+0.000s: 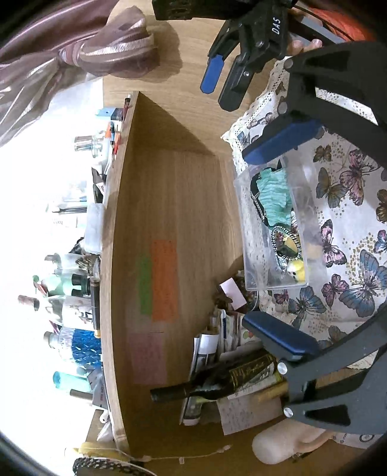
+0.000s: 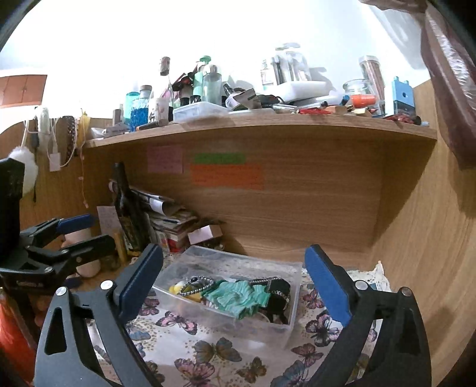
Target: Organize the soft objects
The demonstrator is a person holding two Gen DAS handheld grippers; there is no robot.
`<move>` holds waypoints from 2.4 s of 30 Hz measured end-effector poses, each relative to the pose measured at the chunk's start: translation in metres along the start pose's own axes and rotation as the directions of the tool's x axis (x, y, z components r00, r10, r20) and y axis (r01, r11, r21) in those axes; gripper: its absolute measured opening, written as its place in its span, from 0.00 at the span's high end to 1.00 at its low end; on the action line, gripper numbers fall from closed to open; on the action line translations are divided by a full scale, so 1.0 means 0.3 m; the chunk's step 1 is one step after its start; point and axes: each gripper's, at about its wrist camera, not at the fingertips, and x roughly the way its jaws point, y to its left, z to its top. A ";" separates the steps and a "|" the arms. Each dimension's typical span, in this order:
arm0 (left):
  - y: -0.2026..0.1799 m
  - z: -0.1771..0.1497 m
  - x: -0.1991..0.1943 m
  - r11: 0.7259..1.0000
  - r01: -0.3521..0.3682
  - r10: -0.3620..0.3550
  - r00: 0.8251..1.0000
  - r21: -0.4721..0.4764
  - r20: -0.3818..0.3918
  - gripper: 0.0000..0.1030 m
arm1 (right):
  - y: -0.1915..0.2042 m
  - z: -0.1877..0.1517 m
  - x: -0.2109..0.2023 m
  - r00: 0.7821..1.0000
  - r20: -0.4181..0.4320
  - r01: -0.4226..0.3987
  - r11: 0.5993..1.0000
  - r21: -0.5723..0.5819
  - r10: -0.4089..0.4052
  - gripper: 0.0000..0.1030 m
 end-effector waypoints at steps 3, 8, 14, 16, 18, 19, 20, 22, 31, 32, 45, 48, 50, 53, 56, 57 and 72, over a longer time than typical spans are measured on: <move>-0.005 -0.004 -0.016 1.000 -0.005 0.005 1.000 0.002 0.008 0.02 | 0.000 -0.002 -0.028 1.000 0.005 0.002 1.000 0.009 -0.002 0.07; -0.016 -0.004 -0.037 1.000 -0.013 0.013 1.000 0.007 0.024 0.01 | 0.006 -0.010 -0.047 1.000 0.010 0.007 1.000 0.012 -0.007 0.06; -0.022 0.000 -0.044 1.000 -0.016 0.016 0.999 0.005 0.034 0.01 | 0.003 -0.011 -0.051 1.000 0.013 0.005 1.000 0.021 -0.005 0.04; -0.025 0.000 -0.045 1.000 -0.018 0.018 0.999 0.004 0.034 0.00 | 0.004 -0.011 -0.053 1.000 0.015 0.007 1.000 0.020 -0.007 0.02; -0.026 0.001 -0.044 1.000 -0.023 0.023 0.999 0.005 0.035 0.00 | 0.002 -0.011 -0.052 1.000 0.017 0.005 1.000 0.021 -0.005 0.01; -0.025 0.000 -0.043 1.000 -0.025 0.025 0.999 0.004 0.035 0.00 | 0.002 -0.011 -0.053 1.000 0.018 0.004 1.000 0.022 -0.005 0.01; -0.025 0.000 -0.041 1.000 -0.026 0.026 0.999 0.002 0.034 0.00 | 0.002 -0.010 -0.054 1.000 0.020 0.003 1.000 0.024 -0.004 0.01; -0.024 0.000 -0.038 1.000 -0.026 0.026 0.999 -0.002 0.032 0.00 | 0.001 -0.009 -0.056 1.000 0.023 0.004 1.000 0.024 -0.005 0.00; -0.021 0.001 -0.033 1.000 -0.027 0.027 0.999 -0.006 0.029 0.00 | 0.005 -0.009 -0.052 1.000 0.022 -0.003 1.000 0.026 0.003 0.00; -0.021 0.001 -0.033 1.000 -0.027 0.027 0.999 -0.005 0.029 0.00 | 0.006 -0.009 -0.051 1.000 0.022 -0.005 1.000 0.026 0.004 0.00; -0.024 0.001 -0.038 1.000 -0.025 0.025 0.999 -0.008 0.028 0.00 | 0.015 -0.013 -0.047 1.000 0.020 -0.023 0.999 0.033 0.023 0.00; -0.028 0.001 -0.042 1.000 -0.025 0.026 0.999 -0.004 0.032 0.00 | 0.016 -0.013 -0.047 0.999 0.019 -0.026 0.999 0.036 0.026 0.00; -0.032 0.000 -0.046 1.000 -0.025 0.025 0.999 -0.001 0.035 0.00 | 0.017 -0.013 -0.048 1.000 0.019 -0.025 0.999 0.035 0.025 0.00; -0.037 -0.002 -0.048 1.000 -0.029 0.029 0.999 0.000 0.037 0.00 | 0.018 -0.014 -0.049 0.999 0.020 -0.025 0.999 0.035 0.025 0.00; -0.035 -0.002 -0.046 1.000 -0.026 0.026 0.999 0.000 0.034 0.00 | 0.018 -0.015 -0.049 1.000 0.019 -0.025 0.999 0.036 0.024 0.00; -0.035 -0.002 -0.046 1.000 -0.027 0.027 0.999 0.000 0.033 0.00 | 0.019 -0.015 -0.049 1.000 0.018 -0.025 0.999 0.035 0.024 0.00; -0.027 -0.005 -0.039 1.000 -0.022 0.022 0.999 -0.013 0.025 0.00 | 0.018 -0.015 -0.052 1.000 0.017 -0.024 0.999 0.035 0.023 0.00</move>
